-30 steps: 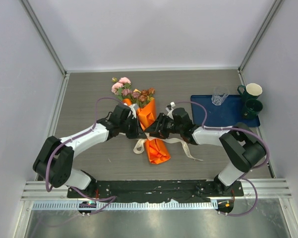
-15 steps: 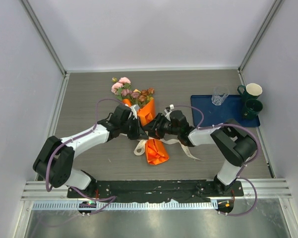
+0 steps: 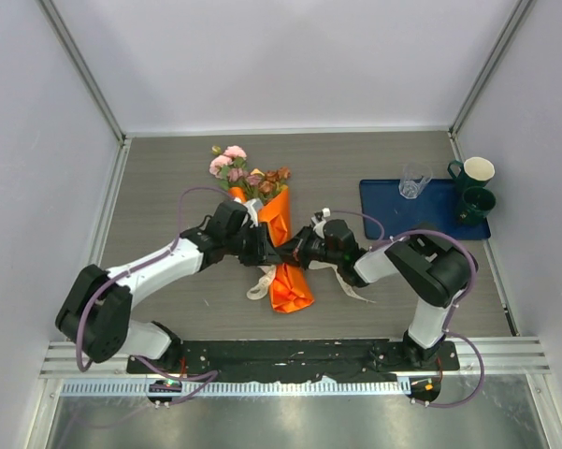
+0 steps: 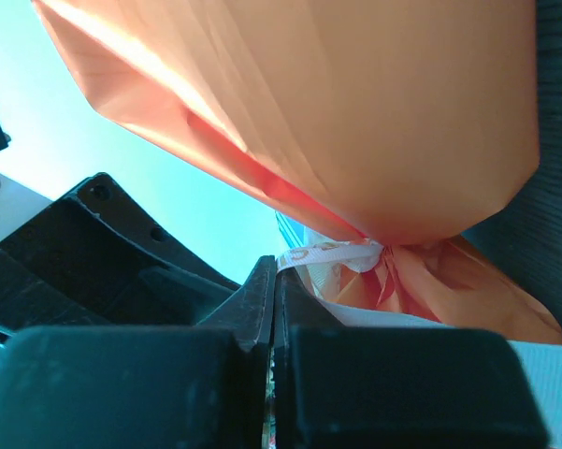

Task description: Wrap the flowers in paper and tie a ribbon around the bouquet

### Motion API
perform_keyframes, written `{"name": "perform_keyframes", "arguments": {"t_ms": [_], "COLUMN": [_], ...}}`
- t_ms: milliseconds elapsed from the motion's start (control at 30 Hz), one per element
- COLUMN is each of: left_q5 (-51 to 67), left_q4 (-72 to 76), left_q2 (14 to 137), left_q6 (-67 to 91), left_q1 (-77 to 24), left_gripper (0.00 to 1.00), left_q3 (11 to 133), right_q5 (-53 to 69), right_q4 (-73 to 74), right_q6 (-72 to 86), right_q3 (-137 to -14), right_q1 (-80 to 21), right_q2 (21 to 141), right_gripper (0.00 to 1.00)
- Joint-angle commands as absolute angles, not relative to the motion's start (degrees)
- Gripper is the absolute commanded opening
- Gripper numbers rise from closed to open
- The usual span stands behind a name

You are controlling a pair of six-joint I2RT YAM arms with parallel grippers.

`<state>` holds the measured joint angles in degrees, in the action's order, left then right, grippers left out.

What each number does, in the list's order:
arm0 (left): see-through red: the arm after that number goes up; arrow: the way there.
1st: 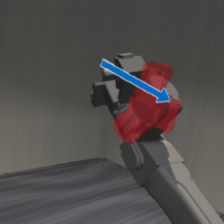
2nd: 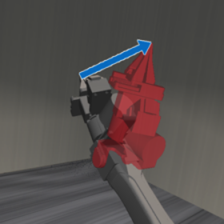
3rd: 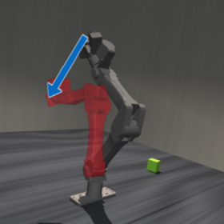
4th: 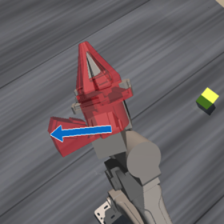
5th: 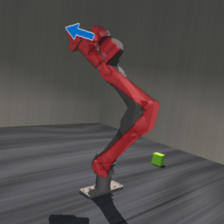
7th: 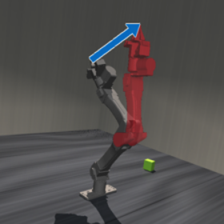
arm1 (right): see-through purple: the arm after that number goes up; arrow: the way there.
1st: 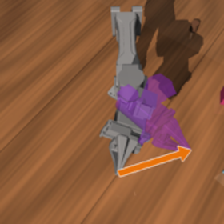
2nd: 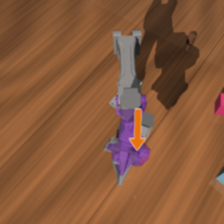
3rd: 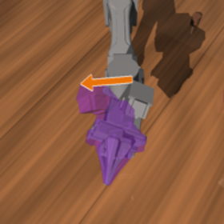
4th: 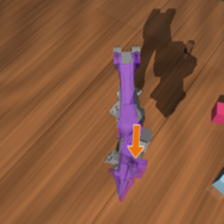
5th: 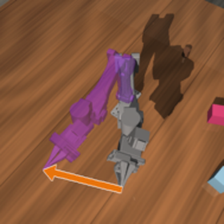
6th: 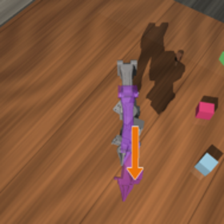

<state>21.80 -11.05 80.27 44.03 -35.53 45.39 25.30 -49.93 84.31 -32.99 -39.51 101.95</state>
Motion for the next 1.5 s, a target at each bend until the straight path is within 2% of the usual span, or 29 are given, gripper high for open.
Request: {"name": "perform_keyframes", "arguments": {"t_ms": [0, 100, 333, 600, 700, 933, 1233, 1467], "left_q5": [18.9, 17.9, 15.6, 22.8, 24.2, 23.6, 23.8, 24.4], "left_q4": [-16.0, -19.6, -23.0, -11.1, -8.4, -7.6, -7.2, -7.1], "left_q2": [74.0, 70.3, 72.0, 77.7, 78.0, 75.1, 71.1, 73.4], "left_q6": [41.1, 41.5, 41.1, 42.8, 44.7, 45.8, 46.9, 47.1], "left_q1": [-34.1, -31.4, -28.1, -27.9, -27.9, -27.9, -28.0, -28.9], "left_gripper": [0.38, 0.4, 0.32, 0.31, 0.34, 0.4, 0.42, 0.41], "left_q3": [45.8, 45.8, 47.2, 45.4, 44.8, 43.0, 41.5, 42.1], "right_q5": [27.4, 28.4, 29.4, 29.4, 29.4, 29.3, 29.4, 29.3], "right_q4": [-62.0, -65.9, -77.2, -76.5, -75.4, -73.9, -74.1, -74.6], "right_q6": [85.5, 85.6, 89.7, 89.6, 89.1, 88.1, 88.0, 88.4], "right_q3": [-31.5, -30.9, -29.8, -29.5, -29.6, -29.4, -29.5, -29.4], "right_q1": [-39.4, -38.9, -38.8, -38.8, -38.8, -38.7, -38.6, -38.6], "right_q2": [102.9, 104.5, 108.4, 108.1, 108.0, 107.9, 108.2, 108.0], "right_gripper": [0.0, 0.0, 0.0, 0.0, 0.0, 0.0, 0.01, 0.01]}}
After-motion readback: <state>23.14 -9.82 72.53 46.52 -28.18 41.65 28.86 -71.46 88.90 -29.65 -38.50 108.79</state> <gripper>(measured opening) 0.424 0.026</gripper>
